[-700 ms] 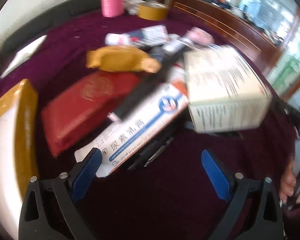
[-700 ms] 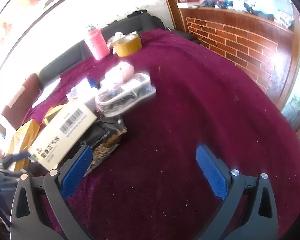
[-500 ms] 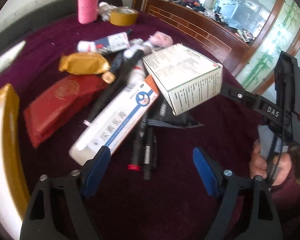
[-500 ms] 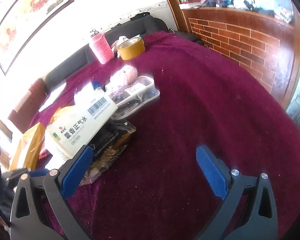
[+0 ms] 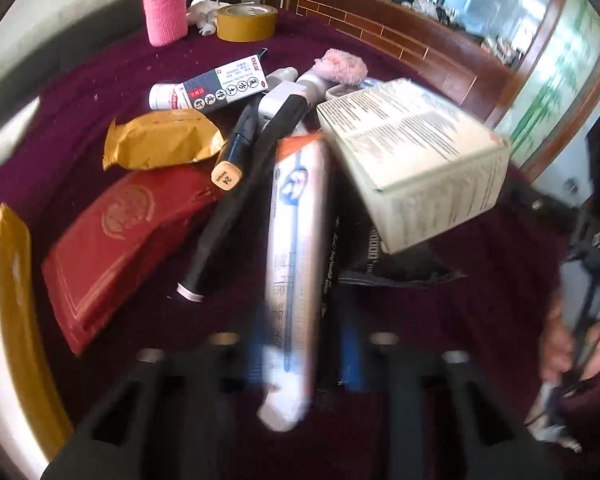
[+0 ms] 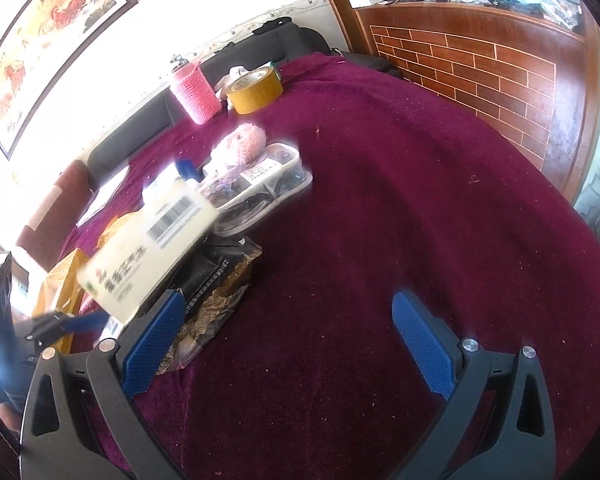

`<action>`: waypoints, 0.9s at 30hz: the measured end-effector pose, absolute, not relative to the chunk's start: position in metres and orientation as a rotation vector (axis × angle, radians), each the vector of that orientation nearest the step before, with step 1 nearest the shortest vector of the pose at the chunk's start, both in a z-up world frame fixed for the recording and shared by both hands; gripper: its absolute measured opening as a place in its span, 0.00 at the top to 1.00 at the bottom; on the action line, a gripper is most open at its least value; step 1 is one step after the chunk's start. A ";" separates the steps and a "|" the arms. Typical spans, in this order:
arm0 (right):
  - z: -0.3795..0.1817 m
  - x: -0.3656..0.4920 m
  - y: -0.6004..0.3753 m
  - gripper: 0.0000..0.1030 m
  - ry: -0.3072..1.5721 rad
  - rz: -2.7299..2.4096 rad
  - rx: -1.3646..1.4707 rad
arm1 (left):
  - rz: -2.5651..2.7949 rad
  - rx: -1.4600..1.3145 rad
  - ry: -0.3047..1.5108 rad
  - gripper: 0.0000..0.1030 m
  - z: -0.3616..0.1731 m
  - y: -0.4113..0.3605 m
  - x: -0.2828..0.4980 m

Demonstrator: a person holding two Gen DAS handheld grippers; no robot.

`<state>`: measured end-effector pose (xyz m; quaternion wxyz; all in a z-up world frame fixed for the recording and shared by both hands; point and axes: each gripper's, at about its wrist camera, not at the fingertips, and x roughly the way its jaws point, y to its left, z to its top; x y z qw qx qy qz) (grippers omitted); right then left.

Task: Organize objects
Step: 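Grasp the white-and-blue cream box from the pile with the left gripper, then hold the cream box in the left gripper while the right gripper grasps a white medicine box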

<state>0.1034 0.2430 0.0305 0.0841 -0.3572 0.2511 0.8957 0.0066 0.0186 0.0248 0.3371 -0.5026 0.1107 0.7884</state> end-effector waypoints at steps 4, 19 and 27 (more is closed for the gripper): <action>0.027 0.100 0.245 0.00 0.772 2.661 -1.087 | 2.056 -1.316 0.282 0.83 0.023 0.007 0.017; 0.026 0.099 0.244 0.00 0.751 2.637 -1.093 | 2.183 -1.217 0.047 0.86 0.051 0.007 0.011; 0.071 0.107 0.221 0.01 0.493 2.684 -1.000 | 2.261 -1.101 -0.210 0.85 0.097 -0.087 0.055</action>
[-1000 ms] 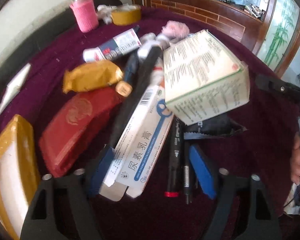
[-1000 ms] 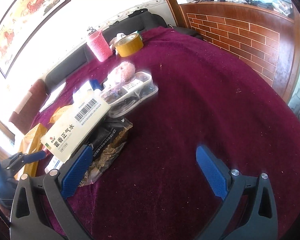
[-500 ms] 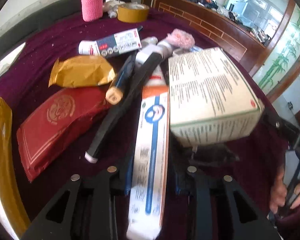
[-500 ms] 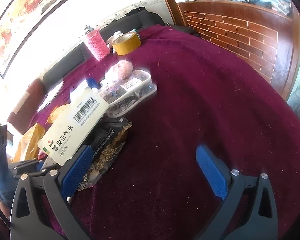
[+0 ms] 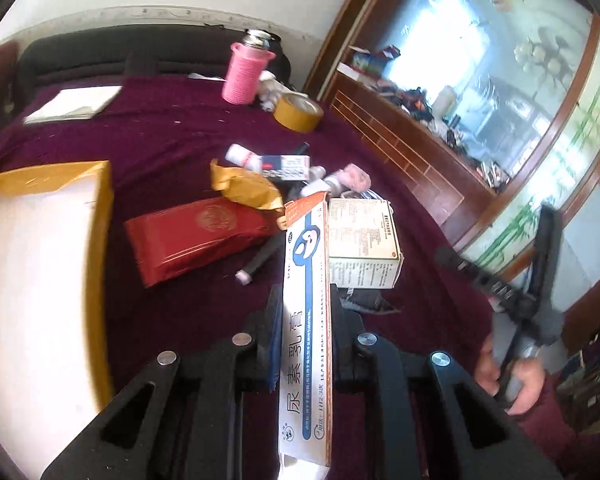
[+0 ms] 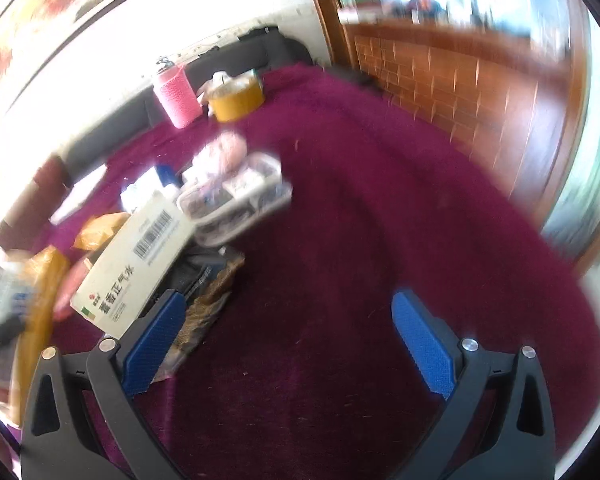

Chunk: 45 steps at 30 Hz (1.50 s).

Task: Organize objects
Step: 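Hold the cream box in the left gripper while the right gripper grasps a white medicine box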

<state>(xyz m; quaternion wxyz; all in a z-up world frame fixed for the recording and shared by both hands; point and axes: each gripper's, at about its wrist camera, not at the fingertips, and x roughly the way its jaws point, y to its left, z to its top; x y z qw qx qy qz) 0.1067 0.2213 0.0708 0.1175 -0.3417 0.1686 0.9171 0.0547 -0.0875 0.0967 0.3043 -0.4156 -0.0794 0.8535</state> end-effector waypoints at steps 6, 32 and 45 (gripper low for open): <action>0.147 0.075 0.172 0.01 0.490 2.952 -1.018 | 2.316 -1.053 -0.357 0.85 0.102 -0.139 0.070; 0.059 -0.148 0.128 0.10 0.117 2.670 -2.001 | 2.371 -1.063 -0.463 0.85 0.076 -0.206 0.059; 0.047 -0.171 0.130 0.36 0.078 2.659 -1.869 | 2.355 -1.084 -0.454 0.85 0.077 -0.194 0.062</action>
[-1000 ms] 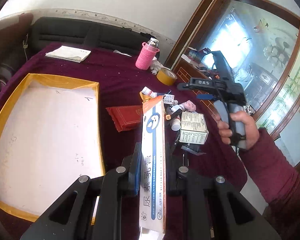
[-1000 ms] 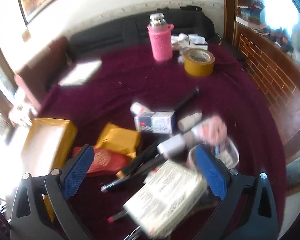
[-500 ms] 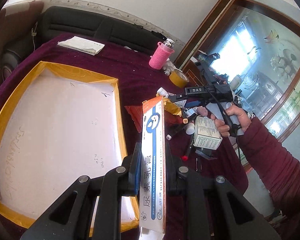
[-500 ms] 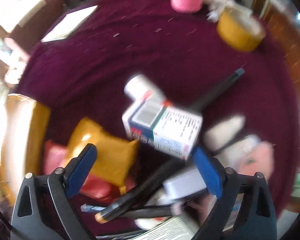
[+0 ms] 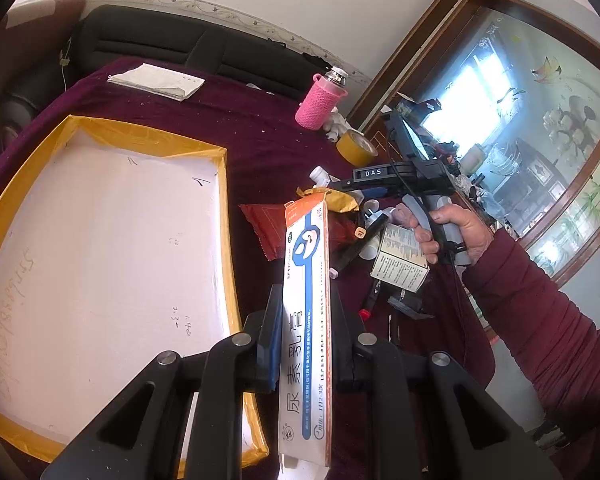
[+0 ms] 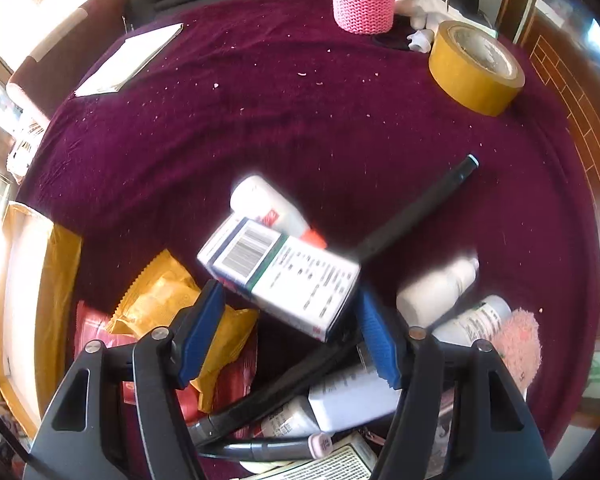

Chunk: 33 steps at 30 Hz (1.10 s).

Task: Organize objects
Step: 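Hold the cream box in the left gripper while the right gripper grasps a white medicine box, then carry both boxes over the yellow-edged tray and open both grippers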

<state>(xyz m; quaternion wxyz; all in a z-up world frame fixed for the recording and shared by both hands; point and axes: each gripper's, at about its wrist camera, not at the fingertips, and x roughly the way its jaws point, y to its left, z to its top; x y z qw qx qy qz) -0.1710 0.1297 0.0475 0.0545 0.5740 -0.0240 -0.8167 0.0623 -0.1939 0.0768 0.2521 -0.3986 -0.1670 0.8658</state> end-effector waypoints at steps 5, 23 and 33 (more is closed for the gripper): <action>0.050 -0.165 0.114 0.65 0.048 -2.488 1.750 | 2.381 -1.095 -0.469 0.85 0.084 -0.196 0.066; 0.099 -0.124 0.003 0.65 -0.414 -2.250 1.586 | 2.400 -1.390 -0.640 0.85 0.044 -0.251 -0.062; 0.065 -0.131 -0.067 0.62 -0.415 -2.295 1.650 | 2.406 -1.386 -0.797 0.81 0.012 -0.259 -0.104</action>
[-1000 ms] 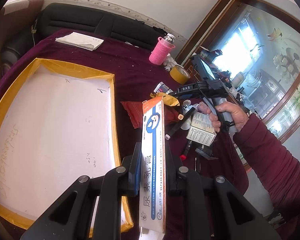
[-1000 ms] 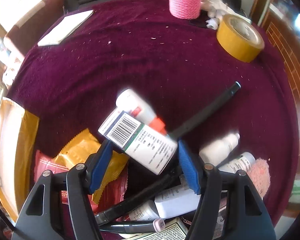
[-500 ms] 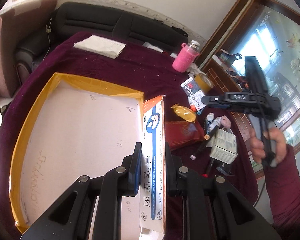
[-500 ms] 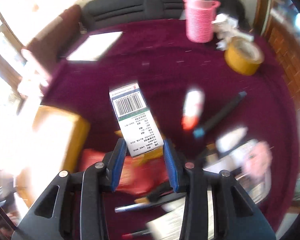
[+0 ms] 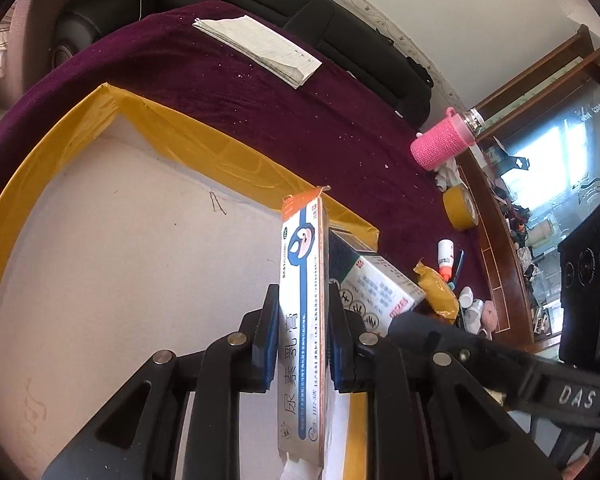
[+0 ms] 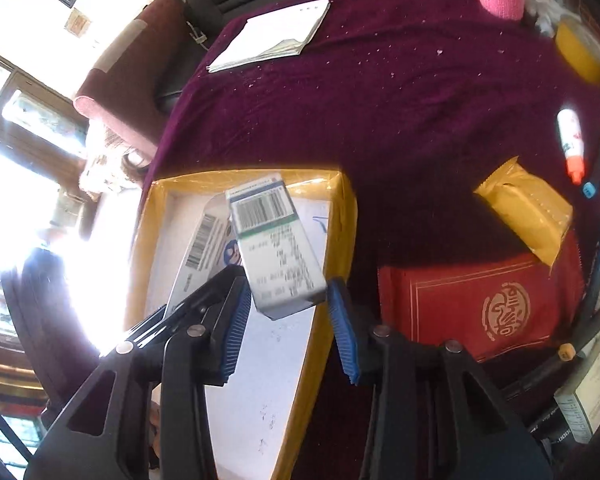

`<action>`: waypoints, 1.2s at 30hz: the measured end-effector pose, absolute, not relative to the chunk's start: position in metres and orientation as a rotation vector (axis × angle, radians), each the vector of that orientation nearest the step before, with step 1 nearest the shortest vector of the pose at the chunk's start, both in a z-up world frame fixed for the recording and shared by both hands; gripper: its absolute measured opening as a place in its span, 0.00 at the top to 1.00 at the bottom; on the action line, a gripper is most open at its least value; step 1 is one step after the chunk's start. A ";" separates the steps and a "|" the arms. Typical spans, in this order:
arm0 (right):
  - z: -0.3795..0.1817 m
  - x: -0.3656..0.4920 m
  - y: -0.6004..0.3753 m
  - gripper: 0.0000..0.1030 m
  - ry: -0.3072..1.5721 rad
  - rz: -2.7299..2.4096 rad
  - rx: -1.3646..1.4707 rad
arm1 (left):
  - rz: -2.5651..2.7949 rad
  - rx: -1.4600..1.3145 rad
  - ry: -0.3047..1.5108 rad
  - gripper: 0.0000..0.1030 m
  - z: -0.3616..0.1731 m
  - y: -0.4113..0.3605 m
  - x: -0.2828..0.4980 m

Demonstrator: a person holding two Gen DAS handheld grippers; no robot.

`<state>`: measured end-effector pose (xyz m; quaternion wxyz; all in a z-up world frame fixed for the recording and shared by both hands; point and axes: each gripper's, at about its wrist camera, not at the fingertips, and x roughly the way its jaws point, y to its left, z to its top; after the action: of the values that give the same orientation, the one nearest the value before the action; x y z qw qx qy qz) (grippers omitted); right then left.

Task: Organize objects
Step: 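Carry both boxes over the yellow-edged tray and open both grippers, then move both grippers back to the pile of items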

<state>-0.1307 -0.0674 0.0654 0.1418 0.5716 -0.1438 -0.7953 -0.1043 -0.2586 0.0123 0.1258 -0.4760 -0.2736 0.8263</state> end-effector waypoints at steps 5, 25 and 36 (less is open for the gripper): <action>0.067 -0.124 -0.066 0.62 -0.378 -2.317 1.632 | 2.418 -1.317 -0.840 0.52 0.015 -0.259 -0.104; 0.061 -0.122 -0.090 0.51 -0.478 -2.181 1.506 | 2.472 -1.311 -1.123 0.47 -0.008 -0.293 -0.039; 0.067 -0.112 -0.089 0.44 -0.466 -2.181 1.489 | 2.417 -1.294 -1.171 0.47 -0.010 -0.285 -0.019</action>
<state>-0.1125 -0.0891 0.0670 0.2281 0.5406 -0.1693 -0.7919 -0.0188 -0.2848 -0.0099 0.0801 -0.4327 -0.3916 0.8081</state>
